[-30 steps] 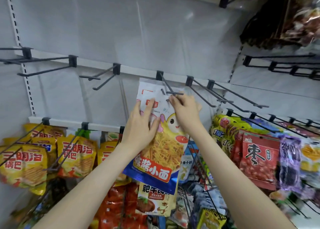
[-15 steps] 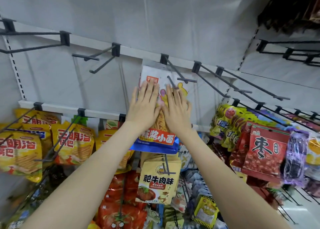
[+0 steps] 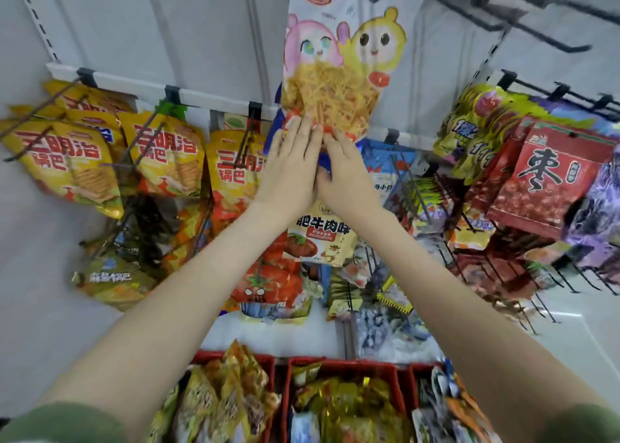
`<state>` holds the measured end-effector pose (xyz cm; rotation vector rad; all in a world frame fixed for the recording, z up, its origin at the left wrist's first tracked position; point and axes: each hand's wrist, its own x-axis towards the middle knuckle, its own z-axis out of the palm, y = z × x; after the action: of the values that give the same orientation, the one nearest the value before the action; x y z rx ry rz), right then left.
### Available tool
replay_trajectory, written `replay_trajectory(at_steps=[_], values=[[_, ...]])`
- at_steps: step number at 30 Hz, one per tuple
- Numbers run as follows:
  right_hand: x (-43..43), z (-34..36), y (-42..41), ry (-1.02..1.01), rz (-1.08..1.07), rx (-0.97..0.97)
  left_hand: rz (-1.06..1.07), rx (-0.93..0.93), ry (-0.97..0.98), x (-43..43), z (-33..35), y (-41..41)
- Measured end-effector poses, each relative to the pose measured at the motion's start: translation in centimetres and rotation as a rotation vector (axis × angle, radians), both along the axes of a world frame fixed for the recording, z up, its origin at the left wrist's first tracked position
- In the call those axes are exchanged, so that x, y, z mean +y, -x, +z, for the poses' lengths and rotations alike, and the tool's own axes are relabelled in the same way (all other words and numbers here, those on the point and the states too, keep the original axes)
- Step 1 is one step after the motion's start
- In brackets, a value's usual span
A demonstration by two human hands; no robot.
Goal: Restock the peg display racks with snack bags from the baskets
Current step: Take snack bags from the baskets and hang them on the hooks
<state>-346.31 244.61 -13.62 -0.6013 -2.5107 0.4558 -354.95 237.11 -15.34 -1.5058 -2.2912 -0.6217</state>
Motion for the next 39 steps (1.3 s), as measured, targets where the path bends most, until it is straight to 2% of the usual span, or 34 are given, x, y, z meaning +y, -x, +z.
replay_trajectory(at_steps=[6,11,17,23,26,31,35,39], values=[[-5.3,-6.1,-4.7,0.104,0.135,-0.015,0.032,-0.221,-0.025,-6.9,-6.7,-5.7],[-8.6,-13.9,-11.2,0.253,0.249,-0.201,0.125,-0.44,0.094,-11.8,-14.6,-13.1],[-10.2,-25.2,-19.8,0.42,0.202,-0.47,0.19,-0.631,0.326,-15.4,-24.7,-21.8],[-11.7,-36.0,-25.3,0.573,0.119,-0.685,0.234,-0.755,0.509,-17.2,-34.6,-25.4],[-11.9,-41.3,-26.9,0.632,0.041,-0.754,0.203,-0.816,0.555,-16.9,-39.7,-25.9],[-10.8,-51.1,-30.8,0.711,-0.145,-0.799,0.097,-0.803,0.675,-15.0,-48.6,-27.4],[-9.0,-58.2,-35.6,0.866,-0.475,-0.759,-0.006,-0.834,0.78,-13.2,-56.0,-29.6],[-6.5,-63.0,-40.7,0.947,-0.829,-0.605,-0.114,-0.835,0.851,-11.0,-61.4,-32.0]])
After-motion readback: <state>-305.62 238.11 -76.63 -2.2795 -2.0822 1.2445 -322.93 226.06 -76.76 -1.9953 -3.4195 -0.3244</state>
